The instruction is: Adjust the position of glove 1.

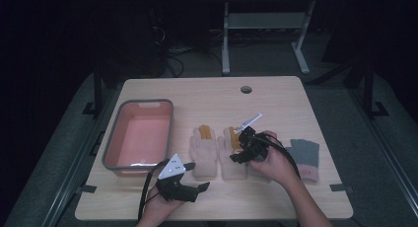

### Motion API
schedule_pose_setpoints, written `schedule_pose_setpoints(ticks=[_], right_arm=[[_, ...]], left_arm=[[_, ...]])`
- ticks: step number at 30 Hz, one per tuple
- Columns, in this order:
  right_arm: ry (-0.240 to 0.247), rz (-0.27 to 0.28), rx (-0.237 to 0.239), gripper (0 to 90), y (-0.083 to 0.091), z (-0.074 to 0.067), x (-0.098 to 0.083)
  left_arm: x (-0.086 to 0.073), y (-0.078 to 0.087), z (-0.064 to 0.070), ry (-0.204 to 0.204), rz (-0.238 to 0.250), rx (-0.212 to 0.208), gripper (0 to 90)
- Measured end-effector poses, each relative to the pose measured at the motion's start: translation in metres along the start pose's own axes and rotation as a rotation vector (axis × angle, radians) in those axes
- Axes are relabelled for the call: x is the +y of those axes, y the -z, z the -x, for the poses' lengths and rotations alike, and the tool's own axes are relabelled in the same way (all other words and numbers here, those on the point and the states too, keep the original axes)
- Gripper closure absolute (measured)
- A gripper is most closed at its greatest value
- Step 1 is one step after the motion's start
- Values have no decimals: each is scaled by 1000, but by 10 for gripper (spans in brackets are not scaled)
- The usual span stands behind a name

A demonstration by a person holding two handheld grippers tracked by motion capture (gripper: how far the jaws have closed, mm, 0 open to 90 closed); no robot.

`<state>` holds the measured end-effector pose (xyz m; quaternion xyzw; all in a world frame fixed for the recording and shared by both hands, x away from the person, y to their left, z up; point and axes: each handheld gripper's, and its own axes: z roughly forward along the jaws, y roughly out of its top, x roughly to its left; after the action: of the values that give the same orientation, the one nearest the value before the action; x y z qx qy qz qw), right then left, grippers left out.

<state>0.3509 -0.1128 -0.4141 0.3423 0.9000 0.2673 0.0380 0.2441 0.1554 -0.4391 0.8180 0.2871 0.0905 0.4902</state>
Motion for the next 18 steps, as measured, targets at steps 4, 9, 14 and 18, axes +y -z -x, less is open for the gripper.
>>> schedule_pose_setpoints(ticks=[4, 9, 14, 18], right_arm=[[-11, -10, -4, 391, -7, 3, 3], [-23, -49, -25, 411, -17, 5, 4], [-11, -86, -51, 456, -30, 4, 0], [-31, -77, -63, 517, -31, 7, -4]], left_arm=[[0, 0, 0, -1, -2, 2, 179], [0, 1, -1, 1, 2, 3, 179], [0, 1, -1, -12, -7, 3, 179], [0, 0, 0, -6, -7, 3, 179]])
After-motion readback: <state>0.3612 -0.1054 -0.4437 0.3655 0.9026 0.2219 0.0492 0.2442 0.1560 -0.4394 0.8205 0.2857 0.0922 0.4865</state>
